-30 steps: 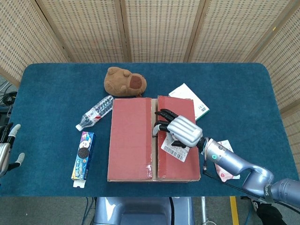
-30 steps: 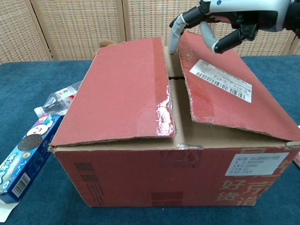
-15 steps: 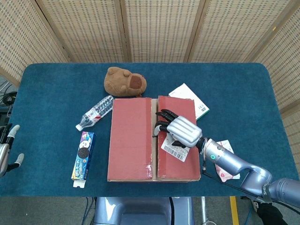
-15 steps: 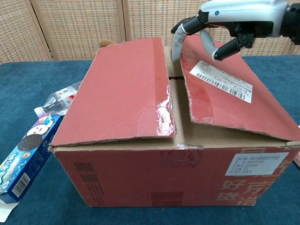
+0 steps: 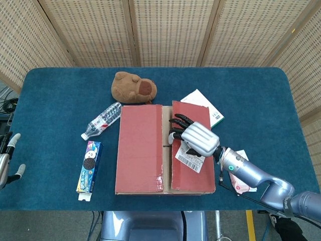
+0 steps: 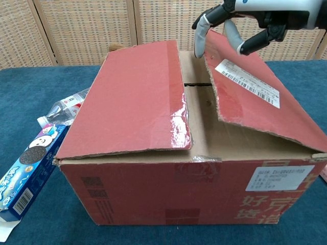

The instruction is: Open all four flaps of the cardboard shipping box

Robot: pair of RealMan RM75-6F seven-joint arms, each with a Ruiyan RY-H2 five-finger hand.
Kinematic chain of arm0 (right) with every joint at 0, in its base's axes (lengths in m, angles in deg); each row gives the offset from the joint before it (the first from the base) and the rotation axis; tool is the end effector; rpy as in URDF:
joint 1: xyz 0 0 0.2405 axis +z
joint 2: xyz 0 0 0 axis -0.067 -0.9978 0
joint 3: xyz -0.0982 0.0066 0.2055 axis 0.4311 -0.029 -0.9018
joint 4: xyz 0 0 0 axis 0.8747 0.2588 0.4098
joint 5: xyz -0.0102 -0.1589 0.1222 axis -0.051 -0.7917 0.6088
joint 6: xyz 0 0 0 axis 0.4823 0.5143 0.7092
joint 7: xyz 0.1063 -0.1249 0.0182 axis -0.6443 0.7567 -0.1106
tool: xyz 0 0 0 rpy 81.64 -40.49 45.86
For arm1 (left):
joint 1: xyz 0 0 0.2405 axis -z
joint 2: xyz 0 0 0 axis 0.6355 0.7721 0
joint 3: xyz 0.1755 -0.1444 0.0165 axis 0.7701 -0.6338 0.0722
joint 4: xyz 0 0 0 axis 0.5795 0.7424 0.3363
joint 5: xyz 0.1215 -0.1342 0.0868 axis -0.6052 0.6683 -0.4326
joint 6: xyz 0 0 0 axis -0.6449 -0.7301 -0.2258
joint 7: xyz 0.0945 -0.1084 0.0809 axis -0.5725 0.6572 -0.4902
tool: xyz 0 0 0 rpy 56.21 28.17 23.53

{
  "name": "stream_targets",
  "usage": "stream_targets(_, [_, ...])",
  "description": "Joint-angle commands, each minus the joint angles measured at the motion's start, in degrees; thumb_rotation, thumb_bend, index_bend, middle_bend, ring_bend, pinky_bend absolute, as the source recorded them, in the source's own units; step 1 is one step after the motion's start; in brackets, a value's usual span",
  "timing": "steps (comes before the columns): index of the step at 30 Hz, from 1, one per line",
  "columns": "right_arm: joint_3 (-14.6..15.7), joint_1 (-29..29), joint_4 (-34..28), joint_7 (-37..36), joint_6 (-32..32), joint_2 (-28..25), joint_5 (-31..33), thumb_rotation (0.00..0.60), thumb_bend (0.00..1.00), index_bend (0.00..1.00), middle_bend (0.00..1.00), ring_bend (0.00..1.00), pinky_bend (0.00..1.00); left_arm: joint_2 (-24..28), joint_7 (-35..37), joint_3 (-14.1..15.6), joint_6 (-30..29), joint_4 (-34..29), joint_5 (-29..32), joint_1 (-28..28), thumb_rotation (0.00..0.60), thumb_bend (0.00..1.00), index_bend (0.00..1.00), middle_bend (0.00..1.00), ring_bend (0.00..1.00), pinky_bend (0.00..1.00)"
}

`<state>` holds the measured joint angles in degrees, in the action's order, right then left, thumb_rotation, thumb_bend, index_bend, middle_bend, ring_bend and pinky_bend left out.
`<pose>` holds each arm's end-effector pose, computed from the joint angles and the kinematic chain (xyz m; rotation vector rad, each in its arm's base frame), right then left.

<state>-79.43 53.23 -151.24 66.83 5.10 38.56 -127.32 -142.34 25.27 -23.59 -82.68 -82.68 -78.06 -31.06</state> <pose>-0.0571 -0.3349 0.0814 2.1945 -0.7949 1.3006 -0.2786 0.2115 0.1704 -1.3550 -0.9208 -0.6228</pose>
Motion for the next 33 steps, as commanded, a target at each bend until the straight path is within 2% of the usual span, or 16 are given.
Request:
stream_targets(1, [-0.19, -0.27, -0.42, 0.17, 0.74, -0.98, -0.12, 0.6, 1.0, 0.41, 0.5, 0.12, 0.02, 0.12, 0.26, 0.05, 0.06, -0.02, -0.12, -0.02, 0.6, 0.38, 0.04, 0.0, 0.0, 0.0])
stream_targets(13, [-0.87, -2.44, -1.87, -0.67, 3.57, -7.45, 0.89, 0.6, 1.0, 0.41, 0.49, 0.12, 0.02, 0.49, 1.22, 0.47, 0.98, -0.33, -0.69, 0.18, 0.6, 0.38, 0.04, 0.0, 0.0, 0.0])
stream_targets(23, [-0.42, -4.52, -1.17, -0.19, 3.53, -13.77, 1.74, 0.6, 1.0, 0.41, 0.49, 0.12, 0.02, 0.77, 1.82, 0.67, 1.23, -0.8, -1.35, 0.31, 0.6, 0.38, 0.04, 0.0, 0.0, 0.0])
stream_targets(33, [-0.44, -5.53, -1.0, -1.28, 3.68, -16.88, 1.71, 0.6, 1.0, 0.41, 0.49, 0.12, 0.02, 0.66, 1.37, 0.65, 1.13, -0.97, -1.22, 0.39, 0.6, 0.38, 0.04, 0.0, 0.0, 0.0])
